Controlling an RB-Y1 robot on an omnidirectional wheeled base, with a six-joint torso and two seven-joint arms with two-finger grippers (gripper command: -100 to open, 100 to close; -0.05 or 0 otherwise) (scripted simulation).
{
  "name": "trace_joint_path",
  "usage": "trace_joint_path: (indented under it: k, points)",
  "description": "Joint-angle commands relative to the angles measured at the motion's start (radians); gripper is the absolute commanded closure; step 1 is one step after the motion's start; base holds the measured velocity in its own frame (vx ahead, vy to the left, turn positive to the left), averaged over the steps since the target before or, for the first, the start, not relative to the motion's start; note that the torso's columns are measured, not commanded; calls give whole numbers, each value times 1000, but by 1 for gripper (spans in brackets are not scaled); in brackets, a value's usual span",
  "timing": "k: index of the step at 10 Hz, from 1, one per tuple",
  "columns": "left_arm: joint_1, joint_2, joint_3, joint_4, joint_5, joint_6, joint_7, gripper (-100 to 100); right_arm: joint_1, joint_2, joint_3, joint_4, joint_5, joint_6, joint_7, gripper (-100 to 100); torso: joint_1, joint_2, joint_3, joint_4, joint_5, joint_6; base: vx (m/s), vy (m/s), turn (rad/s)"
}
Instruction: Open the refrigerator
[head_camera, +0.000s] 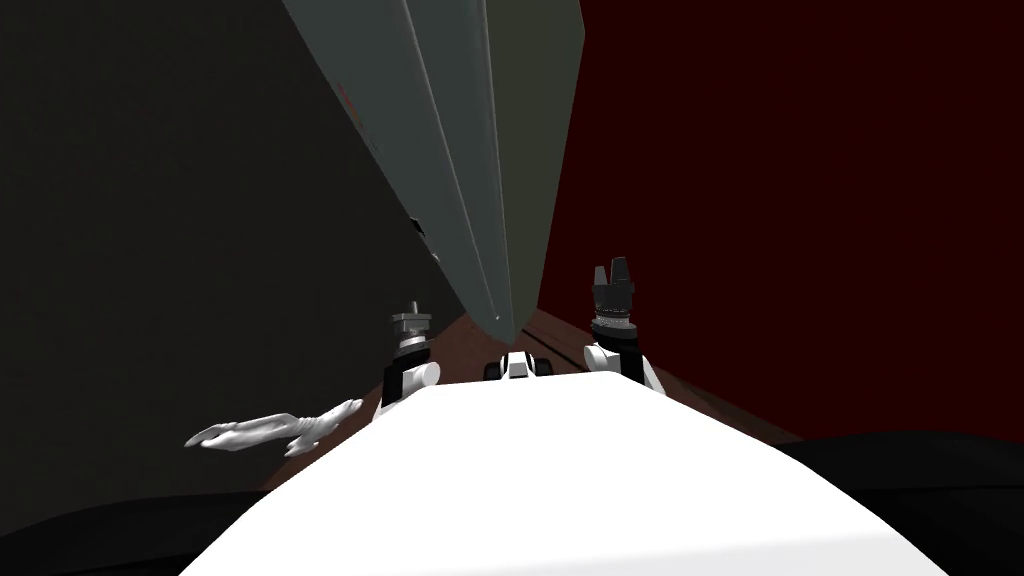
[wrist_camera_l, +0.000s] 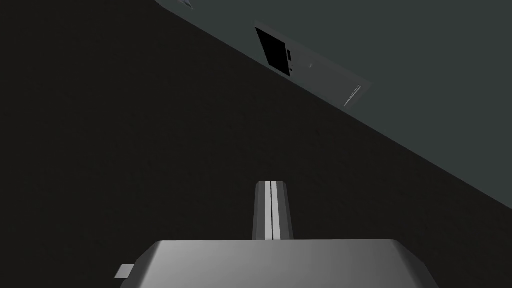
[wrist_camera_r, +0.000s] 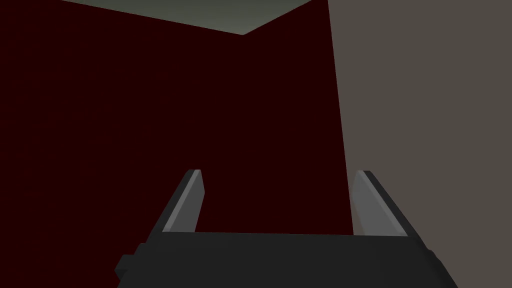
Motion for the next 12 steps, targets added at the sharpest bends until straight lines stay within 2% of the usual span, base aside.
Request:
trace_joint_path:
  k: [1,3,4,5,8,12]
  points:
    - [16,36,-27,-15,5,0,24,100,0,0,0,0,0,0,0,0,1,0,0,0,0,0,-139,306,-182]
    - [16,33,-25,-15,5,1,22,100,0,0,0,0,0,0,0,0,4,-2,-1,-1,1,0,-88,203,-38]
    - [30,34,-27,-35,14,34,27,-100,0,0,0,0,0,0,0,0,-6,-4,-3,-1,-1,0,13,-47,-25]
    - [35,34,-28,-42,18,45,29,-100,0,1,0,0,0,0,0,0,-13,-6,-4,-2,-4,1,53,-112,-13]
    - [62,34,-32,-80,35,109,37,-100,1,1,1,0,0,0,0,0,3,-1,-1,0,1,0,76,-126,-17]
    - [91,35,-37,-121,55,182,47,-100,0,1,0,0,0,0,0,0,4,1,0,0,1,0,55,-102,-15]
